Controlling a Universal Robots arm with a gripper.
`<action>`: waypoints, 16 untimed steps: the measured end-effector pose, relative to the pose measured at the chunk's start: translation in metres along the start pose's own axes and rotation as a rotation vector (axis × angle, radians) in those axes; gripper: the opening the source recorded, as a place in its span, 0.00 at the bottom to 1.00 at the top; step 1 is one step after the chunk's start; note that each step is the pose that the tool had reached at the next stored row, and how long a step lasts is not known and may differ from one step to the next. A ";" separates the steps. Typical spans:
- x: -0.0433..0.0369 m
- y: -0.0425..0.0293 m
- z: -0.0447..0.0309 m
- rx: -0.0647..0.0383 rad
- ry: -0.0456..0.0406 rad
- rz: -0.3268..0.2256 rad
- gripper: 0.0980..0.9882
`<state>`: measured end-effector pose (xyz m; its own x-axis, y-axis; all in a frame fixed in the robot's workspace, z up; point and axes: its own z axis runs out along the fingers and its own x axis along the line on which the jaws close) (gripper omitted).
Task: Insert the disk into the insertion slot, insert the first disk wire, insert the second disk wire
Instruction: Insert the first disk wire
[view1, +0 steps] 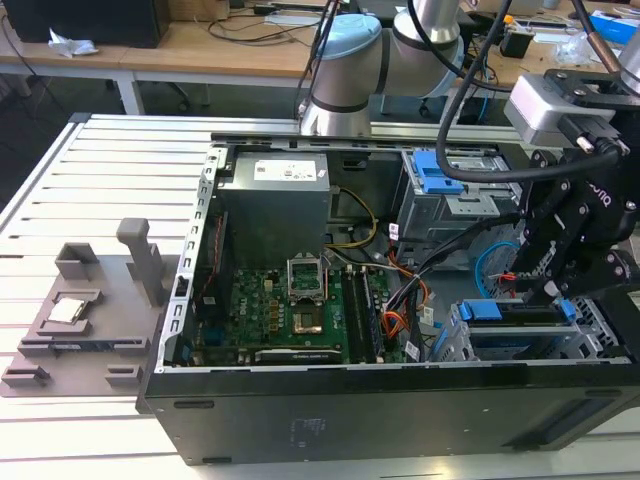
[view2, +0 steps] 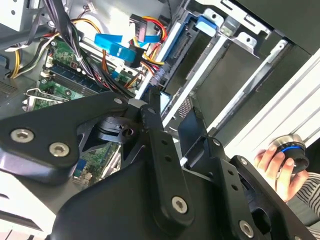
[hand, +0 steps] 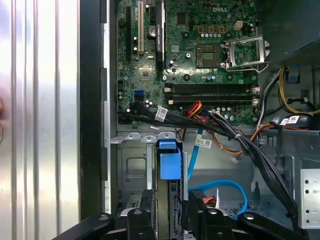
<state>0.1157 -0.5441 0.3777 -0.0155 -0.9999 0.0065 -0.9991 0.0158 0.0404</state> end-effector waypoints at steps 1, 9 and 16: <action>-0.0009 0.0000 0.0000 0.000 0.0000 0.000 0.36; -0.0030 0.0001 0.0004 0.000 0.0000 0.000 0.36; -0.0078 -0.0003 0.0077 0.000 0.0002 -0.005 0.36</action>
<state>0.1158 -0.5363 0.3700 -0.0107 -0.9999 0.0066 -0.9991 0.0110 0.0404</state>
